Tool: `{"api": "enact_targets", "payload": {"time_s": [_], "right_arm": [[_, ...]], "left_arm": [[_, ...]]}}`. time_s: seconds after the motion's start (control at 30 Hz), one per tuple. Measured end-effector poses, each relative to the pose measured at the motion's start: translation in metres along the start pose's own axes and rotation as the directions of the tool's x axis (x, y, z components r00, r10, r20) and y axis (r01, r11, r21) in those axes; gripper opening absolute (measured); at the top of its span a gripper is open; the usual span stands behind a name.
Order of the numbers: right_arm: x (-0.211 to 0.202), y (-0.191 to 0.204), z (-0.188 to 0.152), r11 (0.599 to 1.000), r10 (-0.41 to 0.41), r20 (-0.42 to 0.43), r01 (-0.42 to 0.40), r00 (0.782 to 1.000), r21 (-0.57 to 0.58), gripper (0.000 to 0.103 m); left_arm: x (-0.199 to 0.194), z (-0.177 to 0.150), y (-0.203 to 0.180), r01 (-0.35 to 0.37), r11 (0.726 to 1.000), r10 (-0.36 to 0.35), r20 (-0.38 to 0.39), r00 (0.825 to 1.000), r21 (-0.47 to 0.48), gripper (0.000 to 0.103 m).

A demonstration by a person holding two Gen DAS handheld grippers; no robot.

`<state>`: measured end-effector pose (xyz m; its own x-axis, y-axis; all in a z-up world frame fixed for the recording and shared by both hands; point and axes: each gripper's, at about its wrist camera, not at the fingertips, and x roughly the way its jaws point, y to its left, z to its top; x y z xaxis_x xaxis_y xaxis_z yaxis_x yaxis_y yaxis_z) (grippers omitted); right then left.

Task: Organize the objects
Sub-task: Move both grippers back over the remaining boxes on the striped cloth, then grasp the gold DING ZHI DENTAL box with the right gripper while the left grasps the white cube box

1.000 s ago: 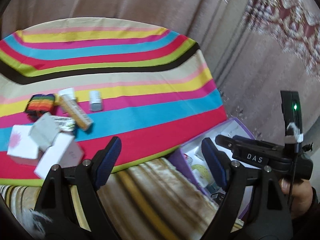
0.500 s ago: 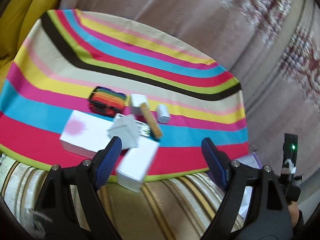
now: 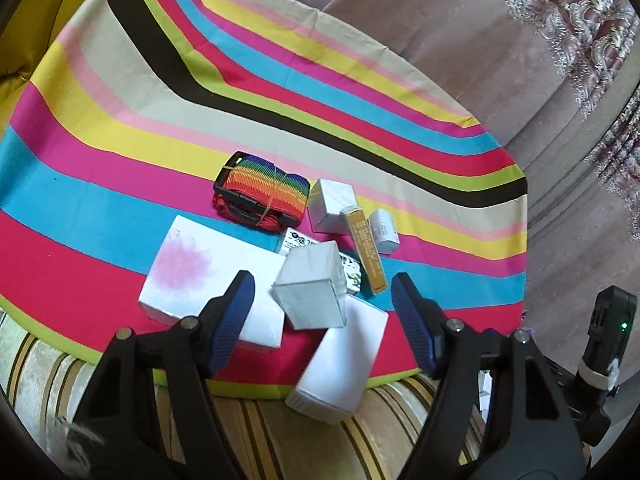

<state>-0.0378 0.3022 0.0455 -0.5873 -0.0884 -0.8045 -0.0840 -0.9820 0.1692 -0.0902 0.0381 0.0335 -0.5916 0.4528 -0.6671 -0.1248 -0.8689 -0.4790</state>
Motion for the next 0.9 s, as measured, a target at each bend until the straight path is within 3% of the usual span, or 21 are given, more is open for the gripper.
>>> {"api": "enact_targets", "payload": {"time_s": [0.4, 0.63, 0.83, 0.9], "right_arm": [[0.02, 0.024, 0.015, 0.994, 0.072, 0.015, -0.07, 0.997, -0.081, 0.061], [0.032, 0.037, 0.029, 0.981, 0.137, 0.028, -0.132, 0.99, -0.144, 0.064], [0.045, 0.045, 0.037, 0.977, 0.131, 0.012, -0.127, 0.991, -0.174, 0.064], [0.048, 0.046, 0.037, 0.976, 0.131, 0.006, -0.128, 0.991, -0.175, 0.064]], "left_arm": [[0.016, 0.003, -0.003, -0.004, 1.0, 0.005, -0.043, 0.999, 0.009, 0.061], [0.02, 0.002, 0.002, -0.016, 1.0, 0.015, -0.052, 0.999, -0.014, 0.061], [0.025, 0.001, -0.003, -0.015, 1.0, 0.016, -0.069, 0.997, 0.019, 0.061], [0.026, 0.001, -0.005, -0.013, 1.0, 0.015, -0.073, 0.997, 0.029, 0.052]]}}
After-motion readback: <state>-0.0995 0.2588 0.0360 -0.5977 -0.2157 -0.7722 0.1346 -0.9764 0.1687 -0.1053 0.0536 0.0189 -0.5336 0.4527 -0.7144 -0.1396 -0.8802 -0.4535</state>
